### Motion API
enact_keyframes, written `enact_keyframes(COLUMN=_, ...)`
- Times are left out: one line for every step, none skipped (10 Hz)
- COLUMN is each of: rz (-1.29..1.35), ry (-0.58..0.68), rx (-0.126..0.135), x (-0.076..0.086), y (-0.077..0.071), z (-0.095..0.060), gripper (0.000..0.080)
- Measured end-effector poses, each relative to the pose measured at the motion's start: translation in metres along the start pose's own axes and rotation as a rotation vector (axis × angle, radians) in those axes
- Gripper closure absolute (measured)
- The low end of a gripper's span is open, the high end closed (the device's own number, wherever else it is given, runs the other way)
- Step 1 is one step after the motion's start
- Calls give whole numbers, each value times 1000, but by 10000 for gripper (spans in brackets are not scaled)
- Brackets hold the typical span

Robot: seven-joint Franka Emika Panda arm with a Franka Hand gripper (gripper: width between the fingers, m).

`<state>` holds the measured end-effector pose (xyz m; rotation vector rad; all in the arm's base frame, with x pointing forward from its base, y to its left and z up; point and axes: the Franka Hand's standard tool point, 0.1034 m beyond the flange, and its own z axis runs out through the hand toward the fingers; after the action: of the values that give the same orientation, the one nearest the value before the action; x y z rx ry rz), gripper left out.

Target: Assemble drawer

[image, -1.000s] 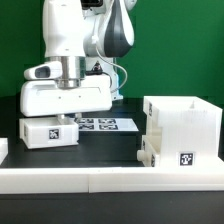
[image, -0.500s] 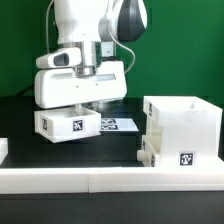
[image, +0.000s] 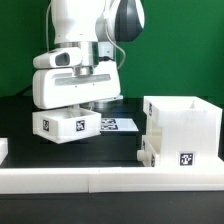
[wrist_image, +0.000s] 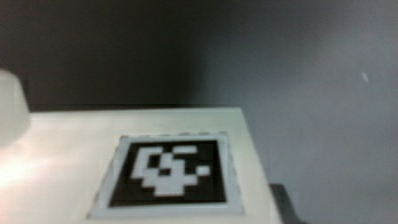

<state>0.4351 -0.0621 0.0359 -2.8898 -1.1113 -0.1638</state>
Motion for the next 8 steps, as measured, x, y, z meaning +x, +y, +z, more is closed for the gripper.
enact_keyframes(rz=-147, ry=-15, rx=16, x=8, y=3, z=-1, gripper=758)
enact_keyframes(rz=-239, ry=-18, rx=12, x=16, y=8, z=-2, gripper=758)
enact_keyframes(rz=-312, ry=-23, rx=11, x=17, y=8, z=-1, gripper=758)
enact_keyframes(rz=-368, ry=-24, rx=14, x=14, y=8, z=-1, gripper=758)
enact_keyframes(rz=-432, ry=-25, rx=16, x=14, y=8, z=0, gripper=758)
enact_keyframes(rz=-503, ry=-28, rx=17, x=13, y=8, z=0, gripper=758)
enact_keyframes(rz=-527, ry=-28, rx=18, x=13, y=8, z=1, gripper=758)
enact_keyframes(rz=-635, ry=-35, rx=21, x=16, y=9, z=0, gripper=758)
